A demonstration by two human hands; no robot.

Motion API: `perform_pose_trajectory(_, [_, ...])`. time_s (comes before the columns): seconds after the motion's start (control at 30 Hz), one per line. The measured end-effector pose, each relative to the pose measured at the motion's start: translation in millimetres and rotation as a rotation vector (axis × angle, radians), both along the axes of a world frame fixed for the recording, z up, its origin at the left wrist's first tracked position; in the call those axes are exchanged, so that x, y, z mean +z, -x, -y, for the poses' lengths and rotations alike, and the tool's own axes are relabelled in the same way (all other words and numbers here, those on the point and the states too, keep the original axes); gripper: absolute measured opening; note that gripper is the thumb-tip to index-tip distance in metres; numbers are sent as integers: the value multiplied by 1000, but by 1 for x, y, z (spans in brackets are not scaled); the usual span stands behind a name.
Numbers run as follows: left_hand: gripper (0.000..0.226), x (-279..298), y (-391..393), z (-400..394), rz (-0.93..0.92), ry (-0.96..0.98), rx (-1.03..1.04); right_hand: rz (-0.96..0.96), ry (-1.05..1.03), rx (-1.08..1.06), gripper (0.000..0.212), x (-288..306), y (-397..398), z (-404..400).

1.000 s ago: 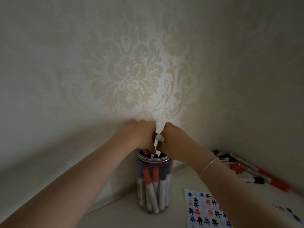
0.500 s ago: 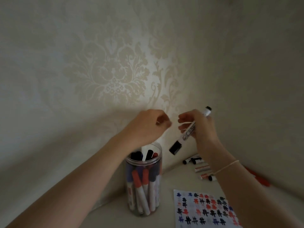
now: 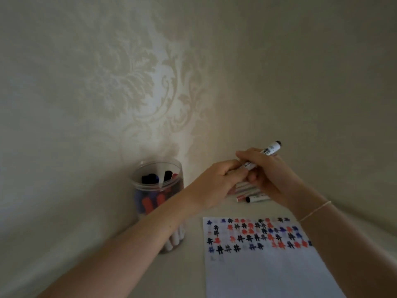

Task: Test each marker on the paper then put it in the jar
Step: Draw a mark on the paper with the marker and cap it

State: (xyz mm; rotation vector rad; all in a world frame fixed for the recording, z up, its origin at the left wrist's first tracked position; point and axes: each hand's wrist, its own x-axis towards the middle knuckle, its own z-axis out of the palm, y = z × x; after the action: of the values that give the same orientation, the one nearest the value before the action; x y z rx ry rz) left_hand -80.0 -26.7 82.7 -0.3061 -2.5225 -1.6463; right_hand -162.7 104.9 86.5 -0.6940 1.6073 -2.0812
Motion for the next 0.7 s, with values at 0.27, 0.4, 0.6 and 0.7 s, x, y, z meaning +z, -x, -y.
perform_pose_trajectory(0.27, [41, -90, 13, -12, -77, 508, 107, -55, -79, -471, 16, -50, -13, -39])
perform_pose_trajectory(0.4, [53, -118, 21, 0, -34, 609, 93, 11, -48, -542, 10, -64, -17, -50])
perform_pose_trajectory(0.6, [54, -126, 10, 11, -42, 494, 115, 32, -181, -443, 26, -92, -35, -35])
perform_pose_trajectory(0.7, [48, -129, -3, 18, -10, 489, 84, 89, -169, -389, 26, -106, -47, -14])
